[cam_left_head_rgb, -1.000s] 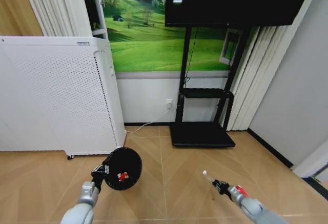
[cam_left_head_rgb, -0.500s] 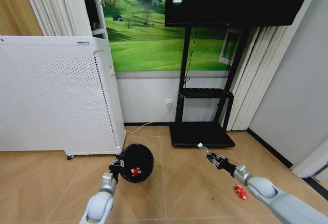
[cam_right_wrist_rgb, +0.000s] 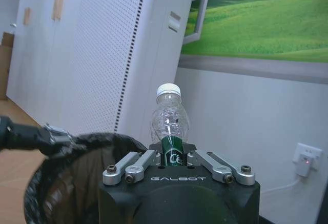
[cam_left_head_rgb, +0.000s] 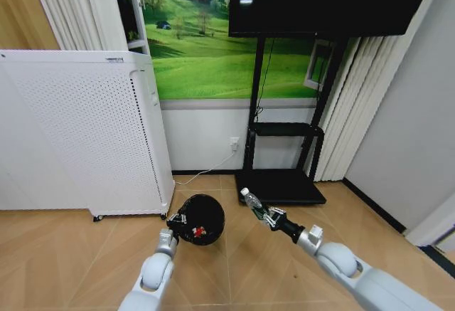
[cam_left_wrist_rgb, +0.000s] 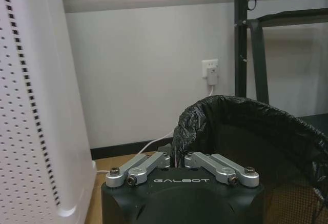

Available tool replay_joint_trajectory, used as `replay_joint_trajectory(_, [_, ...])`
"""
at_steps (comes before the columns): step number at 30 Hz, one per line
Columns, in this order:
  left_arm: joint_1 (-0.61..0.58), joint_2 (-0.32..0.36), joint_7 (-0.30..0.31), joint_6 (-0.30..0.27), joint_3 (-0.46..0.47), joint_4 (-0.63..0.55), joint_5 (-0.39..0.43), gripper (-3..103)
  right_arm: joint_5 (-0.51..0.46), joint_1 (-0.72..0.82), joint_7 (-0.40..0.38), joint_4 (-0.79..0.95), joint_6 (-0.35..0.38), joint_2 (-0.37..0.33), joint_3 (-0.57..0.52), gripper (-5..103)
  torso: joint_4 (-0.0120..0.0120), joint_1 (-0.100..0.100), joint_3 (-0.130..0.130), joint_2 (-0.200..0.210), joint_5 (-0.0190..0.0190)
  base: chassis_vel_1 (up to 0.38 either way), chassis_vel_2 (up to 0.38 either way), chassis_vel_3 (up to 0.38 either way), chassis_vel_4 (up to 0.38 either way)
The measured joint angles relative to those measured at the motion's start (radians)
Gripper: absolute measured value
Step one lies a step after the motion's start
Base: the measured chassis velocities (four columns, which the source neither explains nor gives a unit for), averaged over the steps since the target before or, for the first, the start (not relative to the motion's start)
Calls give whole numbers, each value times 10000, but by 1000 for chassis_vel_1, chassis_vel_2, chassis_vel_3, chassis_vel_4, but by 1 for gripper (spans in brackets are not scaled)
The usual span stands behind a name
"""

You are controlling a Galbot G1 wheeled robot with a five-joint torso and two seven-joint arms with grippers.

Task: Pick up the trash bin and place the garbage on the floor into it.

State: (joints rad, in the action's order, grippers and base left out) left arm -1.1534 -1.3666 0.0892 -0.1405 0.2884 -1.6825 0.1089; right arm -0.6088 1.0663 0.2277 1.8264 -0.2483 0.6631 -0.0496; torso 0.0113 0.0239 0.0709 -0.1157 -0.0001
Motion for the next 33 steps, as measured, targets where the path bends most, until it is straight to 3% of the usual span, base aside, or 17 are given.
replay_joint_trajectory(12, [739, -754, 149, -46, -1518, 1005, -246, 7, 535, -431, -170, -196, 143, 1363, 735, 18, 2, 1, 1, 1, 1, 0, 0, 0, 0])
replay_joint_trajectory(17, [781, -952, 161, -42, -1748, 1147, -362, 7, 661, -443, -273, -208, 165, 1505, 802, 15, 3, 1, 0, 3, 1, 0, 0, 0, 0])
replay_joint_trajectory(18, [781, -987, 161, -39, -1778, 1160, -398, 7, 692, -420, -277, -205, 217, 1490, 794, 23, 1, 0, 0, 3, 1, 0, 0, 0, 0])
replay_joint_trajectory(21, [762, -989, 162, -16, -1774, 1160, -425, 7, 691, -362, -268, -183, 308, 1437, 728, 28, 2, 1, 0, 3, 2, 0, 0, 0, 0])
replay_joint_trajectory(24, [692, -950, 152, -6, -1728, 1129, -450, 7, 664, -302, -185, -165, 373, 1358, 639, 45, 1, 0, 0, 3, 1, 0, 0, 0, 0])
replay_joint_trajectory(26, [679, -947, 151, 0, -1712, 1104, -454, 7, 659, -302, -166, -165, 376, 1349, 630, 45, 1, 0, 0, 2, 1, 0, 0, 0, 0])
replay_joint_trajectory(28, [651, -947, 151, 6, -1675, 1055, -456, 7, 646, -312, -152, -165, 381, 1349, 629, 61, 1, 0, 0, 2, 1, 0, 0, 0, 0])
replay_joint_trajectory(31, [639, -960, 138, 9, -1659, 1033, -461, 7, 645, -330, -152, -164, 387, 1382, 660, 67, 1, 0, 0, 3, 1, 0, 0, 0, 0])
replay_joint_trajectory(33, [627, -966, 137, 24, -1636, 1014, -466, 7, 654, -332, -157, -168, 394, 1403, 686, 78, 1, 1, 0, 2, 1, 0, 0, 0, 0])
